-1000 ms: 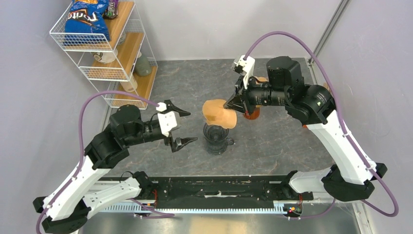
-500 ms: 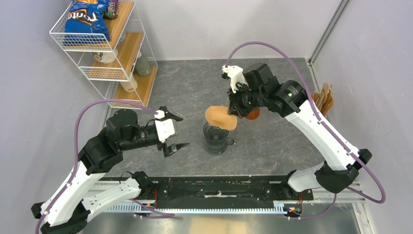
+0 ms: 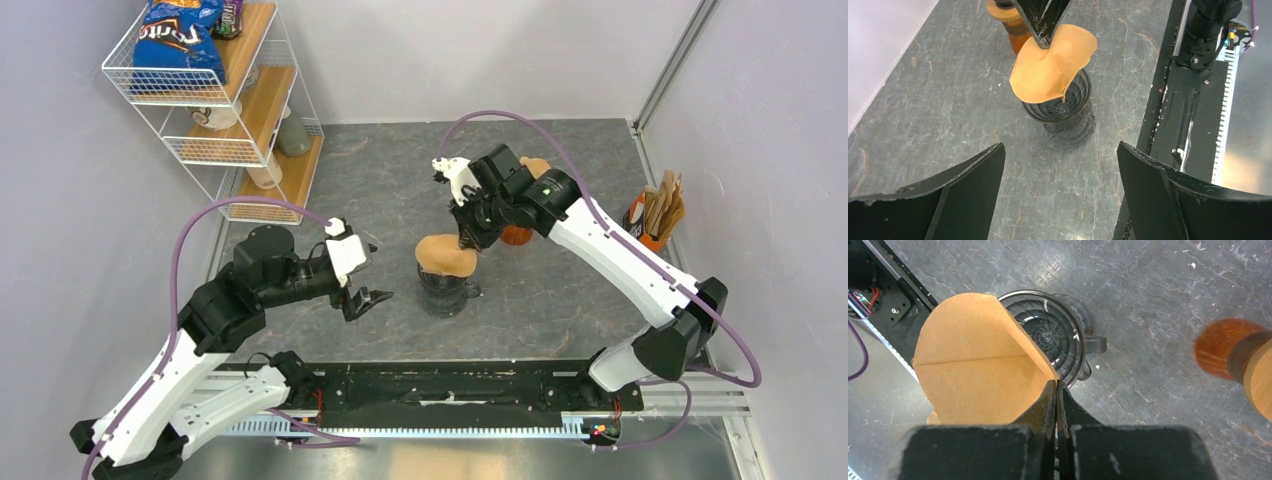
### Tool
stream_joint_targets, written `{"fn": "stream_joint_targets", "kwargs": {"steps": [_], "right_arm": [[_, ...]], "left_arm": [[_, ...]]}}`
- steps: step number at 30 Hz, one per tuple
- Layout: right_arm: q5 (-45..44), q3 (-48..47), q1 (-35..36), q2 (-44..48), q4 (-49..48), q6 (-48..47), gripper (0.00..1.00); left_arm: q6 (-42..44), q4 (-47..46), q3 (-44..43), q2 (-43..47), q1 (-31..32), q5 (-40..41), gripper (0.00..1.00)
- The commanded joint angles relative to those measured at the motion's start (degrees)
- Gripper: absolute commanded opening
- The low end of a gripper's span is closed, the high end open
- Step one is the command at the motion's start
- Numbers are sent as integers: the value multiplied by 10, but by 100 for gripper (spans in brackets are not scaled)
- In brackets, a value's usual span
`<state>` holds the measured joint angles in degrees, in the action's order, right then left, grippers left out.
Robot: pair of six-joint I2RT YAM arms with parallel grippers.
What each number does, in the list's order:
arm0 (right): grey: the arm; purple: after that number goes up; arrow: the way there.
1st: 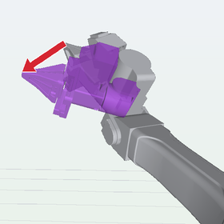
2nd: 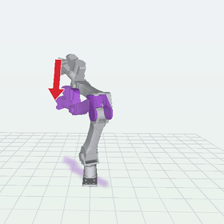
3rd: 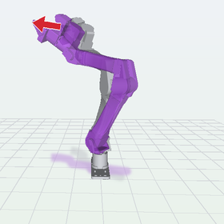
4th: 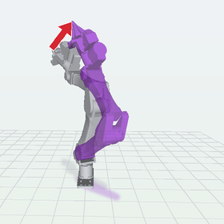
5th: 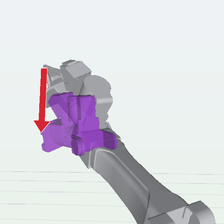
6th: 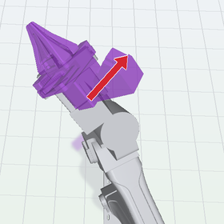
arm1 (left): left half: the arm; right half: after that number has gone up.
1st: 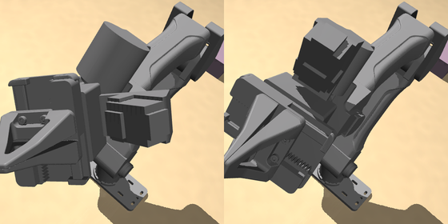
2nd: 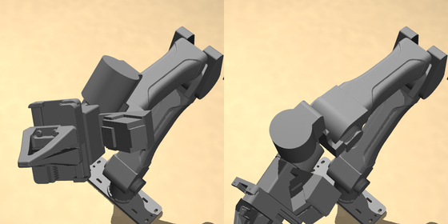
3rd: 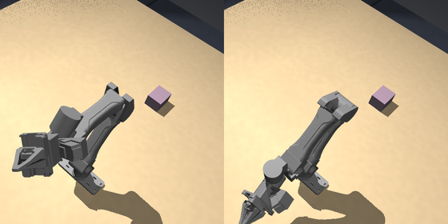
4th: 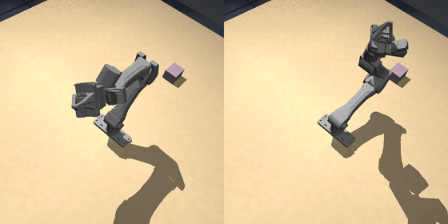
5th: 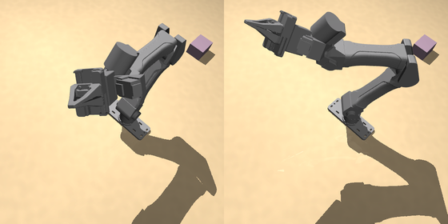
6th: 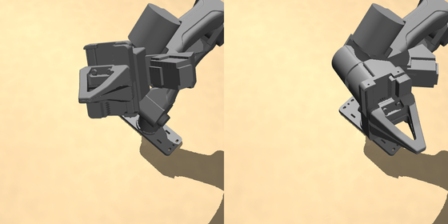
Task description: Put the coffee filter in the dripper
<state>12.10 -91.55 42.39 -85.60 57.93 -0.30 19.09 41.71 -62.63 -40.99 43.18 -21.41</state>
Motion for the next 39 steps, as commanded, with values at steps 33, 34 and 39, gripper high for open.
{"fn": "stream_joint_targets", "kwargs": {"steps": [33, 34, 39], "right_arm": [[34, 114, -36, -12, -110, -35, 90], [34, 117, -36, -12, -114, -33, 90], [22, 129, -36, -30, -122, -19, 90]], "left_arm": [[-355, -106, 19, -223, -126, -27, 94], [-353, -106, 18, -229, -121, -18, 94], [-350, -106, 28, -259, -107, 9, 95]]}}
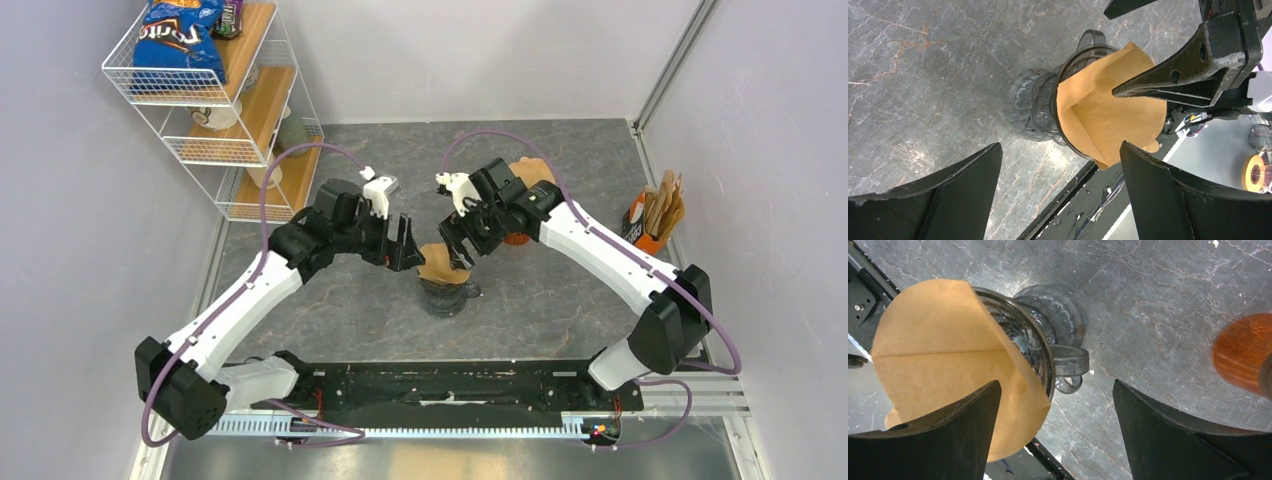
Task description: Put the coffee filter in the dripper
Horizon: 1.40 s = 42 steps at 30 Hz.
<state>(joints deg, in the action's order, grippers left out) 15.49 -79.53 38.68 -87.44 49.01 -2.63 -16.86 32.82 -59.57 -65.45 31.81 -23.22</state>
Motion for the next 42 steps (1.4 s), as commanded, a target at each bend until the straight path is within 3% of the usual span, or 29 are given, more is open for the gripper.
{"fn": "stream_joint_targets", "kwargs": {"steps": [1, 23, 36, 42], "right_arm": [[-14, 14, 1, -12, -42, 6, 90], [-62, 35, 1, -53, -78, 19, 91], [-58, 41, 27, -30, -103, -26, 96], [-63, 41, 28, -41, -103, -31, 97]], "left_arm": [[8, -17, 1, -18, 7, 25, 95], [15, -42, 35, -49, 16, 13, 97], [1, -69, 37, 20, 12, -25, 98], [-27, -78, 46, 76, -28, -58, 98]]}}
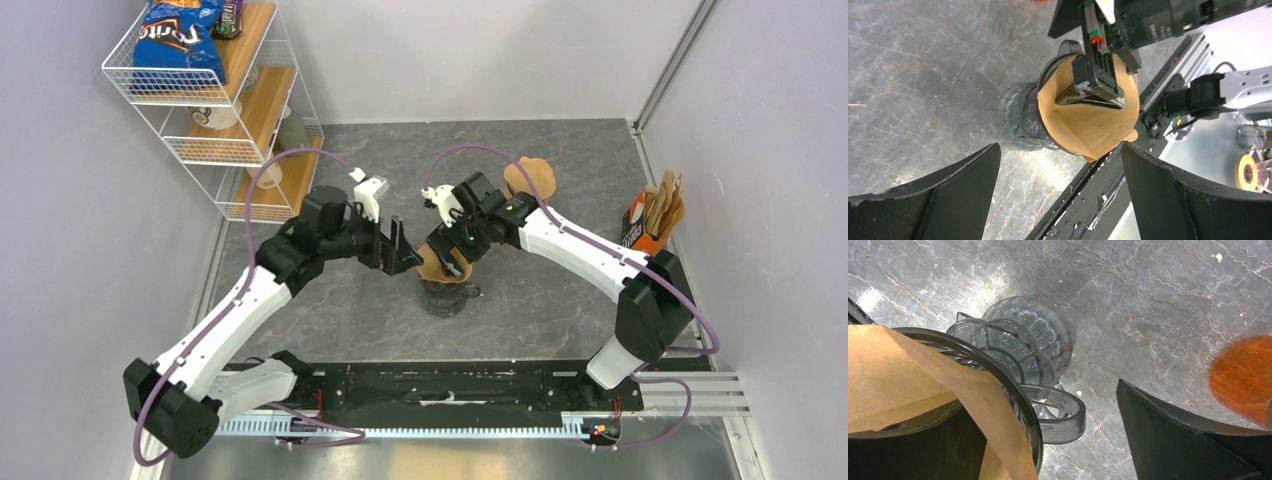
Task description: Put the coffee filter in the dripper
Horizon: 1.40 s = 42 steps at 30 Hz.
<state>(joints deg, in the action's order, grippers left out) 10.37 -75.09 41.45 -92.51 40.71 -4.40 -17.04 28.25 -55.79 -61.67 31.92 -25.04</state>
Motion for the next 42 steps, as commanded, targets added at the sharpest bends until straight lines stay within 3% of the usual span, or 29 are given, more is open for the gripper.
{"fn": "stream_joint_targets", "kwargs": {"steps": [1, 7, 14, 42], "right_arm": [[-14, -1, 1, 9, -21, -14, 97], [-23, 12, 3, 6, -33, -20, 97], [-39, 20, 10, -5, -38, -29, 97], [-34, 8, 11, 10, -25, -37, 97]], "left_arm": [[-30, -36, 11, 47, -39, -50, 98], [-33, -51, 19, 103, -84, -62, 98], [-42, -47, 11, 108, -111, -61, 98], [-30, -40, 4, 111, -116, -68, 99]]}}
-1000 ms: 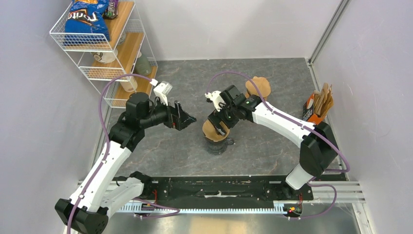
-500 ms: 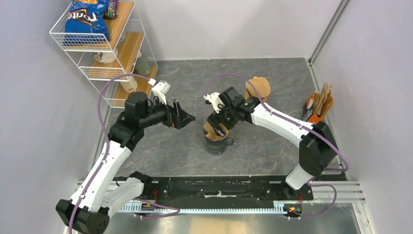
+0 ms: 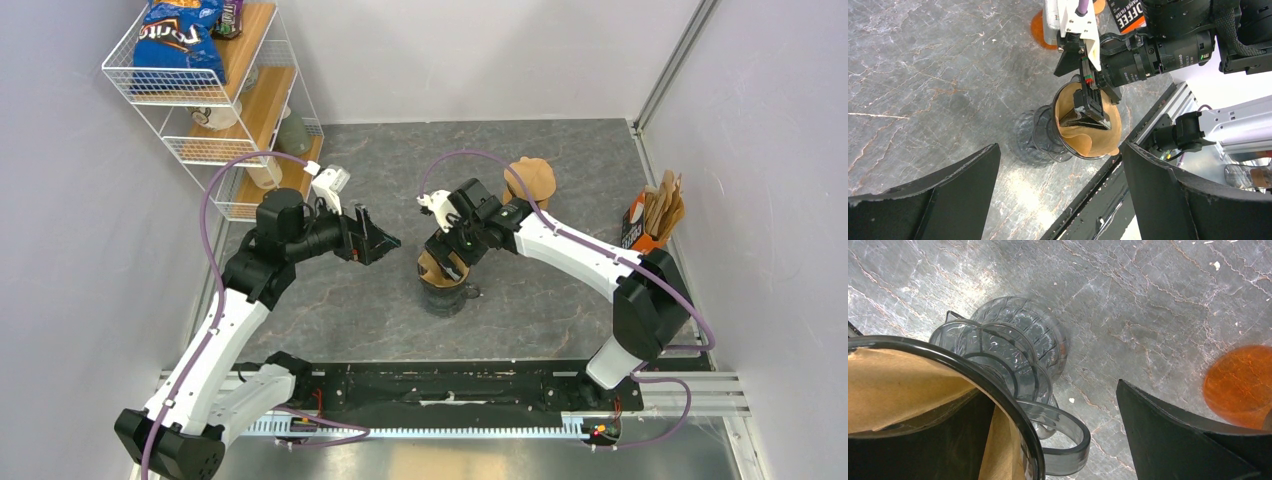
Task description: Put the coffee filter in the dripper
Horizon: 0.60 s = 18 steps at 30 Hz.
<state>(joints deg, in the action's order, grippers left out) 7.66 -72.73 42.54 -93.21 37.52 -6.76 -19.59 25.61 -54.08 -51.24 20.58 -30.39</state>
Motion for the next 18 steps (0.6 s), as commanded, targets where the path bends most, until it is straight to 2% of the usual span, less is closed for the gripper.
{"fn": "stream_joint_targets", "kwargs": {"steps": [1, 18], "right_arm": [[-6, -21, 0, 20, 9, -12, 97], [6, -62, 0, 37, 32, 1, 97]], "left_arm": [[-5, -13, -14, 5, -4, -16, 99], [-6, -28, -12, -1, -4, -22, 99]]}}
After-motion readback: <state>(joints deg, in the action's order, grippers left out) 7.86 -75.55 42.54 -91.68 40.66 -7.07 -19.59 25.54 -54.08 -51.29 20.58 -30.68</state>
